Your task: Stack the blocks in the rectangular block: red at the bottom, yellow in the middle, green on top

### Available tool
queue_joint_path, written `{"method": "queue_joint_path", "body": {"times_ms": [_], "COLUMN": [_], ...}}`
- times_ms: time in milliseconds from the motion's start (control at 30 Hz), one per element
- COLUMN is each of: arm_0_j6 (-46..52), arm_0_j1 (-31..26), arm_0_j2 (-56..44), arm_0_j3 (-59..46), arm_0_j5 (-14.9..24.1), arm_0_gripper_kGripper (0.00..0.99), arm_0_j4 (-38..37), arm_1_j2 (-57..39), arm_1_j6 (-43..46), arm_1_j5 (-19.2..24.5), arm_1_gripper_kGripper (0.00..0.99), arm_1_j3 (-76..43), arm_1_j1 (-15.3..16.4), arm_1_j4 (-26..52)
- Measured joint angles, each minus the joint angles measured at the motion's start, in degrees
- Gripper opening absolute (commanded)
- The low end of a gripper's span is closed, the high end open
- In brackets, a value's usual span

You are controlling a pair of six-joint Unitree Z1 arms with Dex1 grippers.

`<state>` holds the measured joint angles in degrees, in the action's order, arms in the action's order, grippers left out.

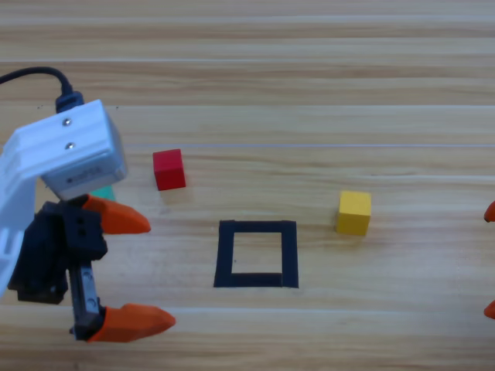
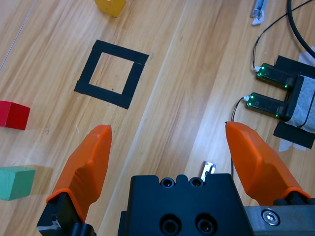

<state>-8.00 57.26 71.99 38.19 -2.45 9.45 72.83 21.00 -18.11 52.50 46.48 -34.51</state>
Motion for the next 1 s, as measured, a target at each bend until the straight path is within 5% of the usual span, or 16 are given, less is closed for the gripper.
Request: {"method": "queue_joint_path", "body": {"times_ms": [267,467,633,733,833,1000], "arm_0_j6": [0.18,3.37,21.08,28.88,38.6,47.43], "arm_0_j1": [0.0,0.05,-0.11,-1.45,-4.62,-11.25], "arm_0_j2": [0.0,0.0,1.33,5.44,13.0,23.57], "arm_0_j3": [0.0,0.27,6.98,14.94,26.29,33.51], "arm_0_j5": [0.0,2.25,16.49,17.0,17.0,15.36], "arm_0_gripper_kGripper": [0.99,0.99,0.99,0.99,0.99,0.99], "arm_0_j4": [0.0,0.52,5.88,8.25,18.61,26.68], "arm_1_j2": [0.0,0.91,3.74,6.24,8.72,14.38], "arm_1_j6": [-0.67,-12.54,-22.73,-26.68,-27.27,-38.15], "arm_1_j5": [1.27,9.38,19.52,21.79,23.03,25.27], "arm_1_gripper_kGripper": [0.969,0.969,0.971,0.969,0.971,0.971], "arm_1_j3": [0.0,0.0,0.3,0.02,-0.56,3.12], "arm_1_j1": [0.0,0.1,0.17,0.18,0.2,0.21], "arm_1_j4": [0.0,3.09,7.82,10.72,14.55,11.59]}}
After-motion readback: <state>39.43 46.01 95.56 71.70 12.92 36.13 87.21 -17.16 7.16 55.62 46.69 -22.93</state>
